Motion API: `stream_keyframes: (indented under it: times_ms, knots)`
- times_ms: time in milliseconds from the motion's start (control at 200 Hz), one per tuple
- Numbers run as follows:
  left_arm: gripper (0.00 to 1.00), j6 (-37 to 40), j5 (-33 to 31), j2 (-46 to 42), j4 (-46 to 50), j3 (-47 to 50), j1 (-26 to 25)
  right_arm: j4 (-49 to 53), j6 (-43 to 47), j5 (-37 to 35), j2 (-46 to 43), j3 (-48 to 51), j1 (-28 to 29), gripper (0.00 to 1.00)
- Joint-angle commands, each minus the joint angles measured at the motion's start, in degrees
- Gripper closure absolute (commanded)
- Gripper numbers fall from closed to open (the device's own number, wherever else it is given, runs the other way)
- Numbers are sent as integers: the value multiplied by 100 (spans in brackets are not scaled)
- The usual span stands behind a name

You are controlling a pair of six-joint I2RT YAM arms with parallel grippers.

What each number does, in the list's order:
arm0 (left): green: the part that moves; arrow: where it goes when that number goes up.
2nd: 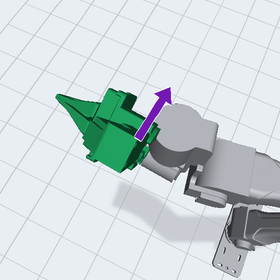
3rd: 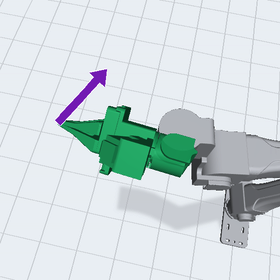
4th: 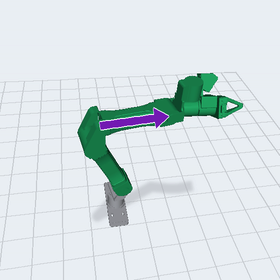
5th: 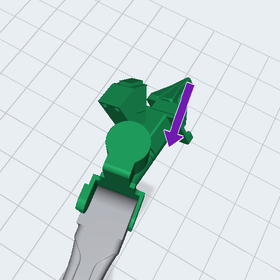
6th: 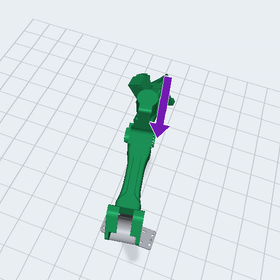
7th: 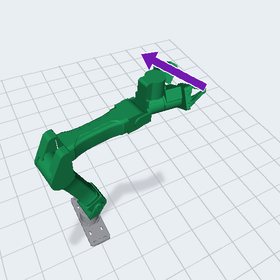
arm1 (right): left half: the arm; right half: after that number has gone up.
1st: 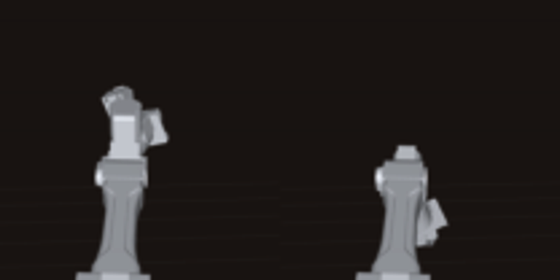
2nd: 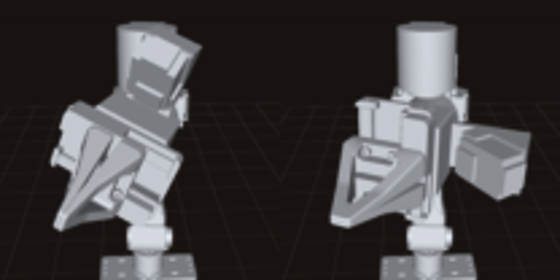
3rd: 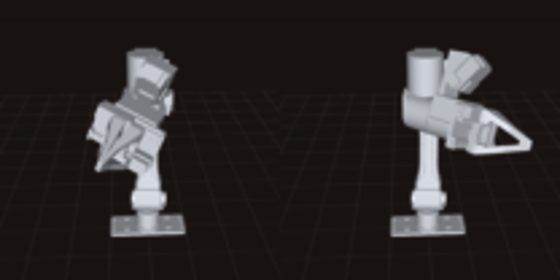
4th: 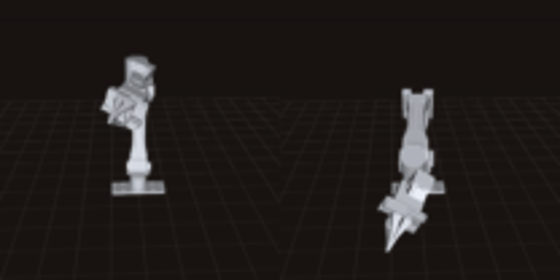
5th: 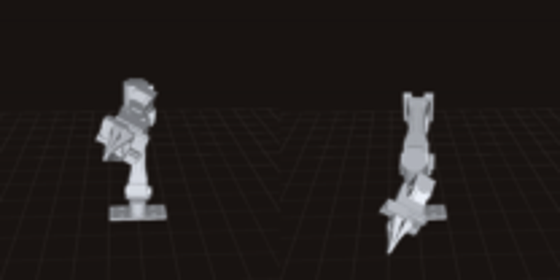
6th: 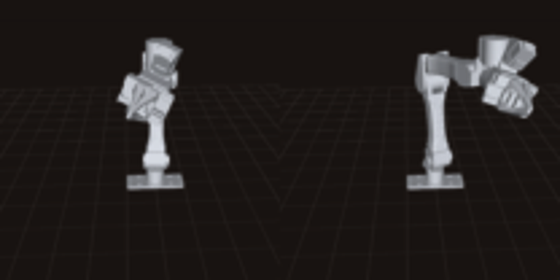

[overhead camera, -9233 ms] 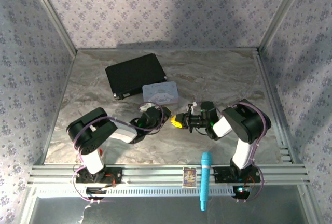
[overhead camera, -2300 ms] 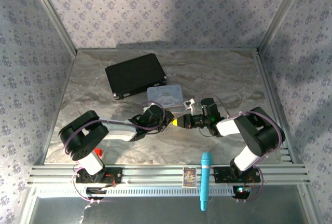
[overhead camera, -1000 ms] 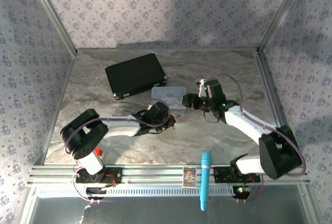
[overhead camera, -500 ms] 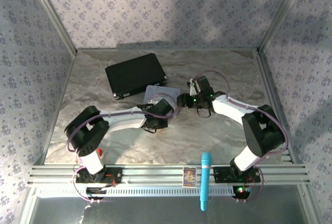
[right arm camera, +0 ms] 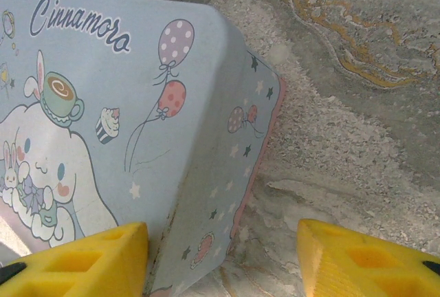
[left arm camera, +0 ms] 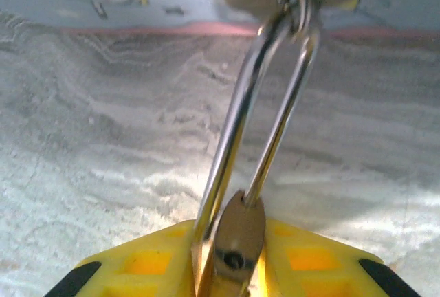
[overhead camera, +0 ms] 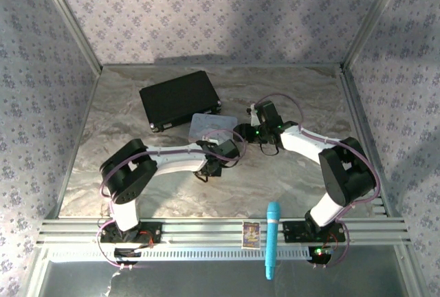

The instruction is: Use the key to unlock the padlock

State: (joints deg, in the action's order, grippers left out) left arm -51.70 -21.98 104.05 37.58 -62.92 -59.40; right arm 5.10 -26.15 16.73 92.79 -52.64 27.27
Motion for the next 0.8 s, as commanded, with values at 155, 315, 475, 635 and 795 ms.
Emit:
stream_keyframes:
  times_ms: [155,315,475,635,795]
  knots:
    - [69,-191,-573,274,996,-313,-334,357,-87,-320,237,191,-1,42]
    - [69,-73,-616,378,869,-486,-522,324,-100,-318,253,188,7,42]
    - [71,9,-720,473,909,-684,-634,298,-90,-348,215,267,-1,42]
    - [72,55,-744,616,1041,-851,-694,272,-96,-315,224,306,-11,42]
    - [71,28,-660,480,978,-760,-705,142,-82,-303,55,381,-4,41]
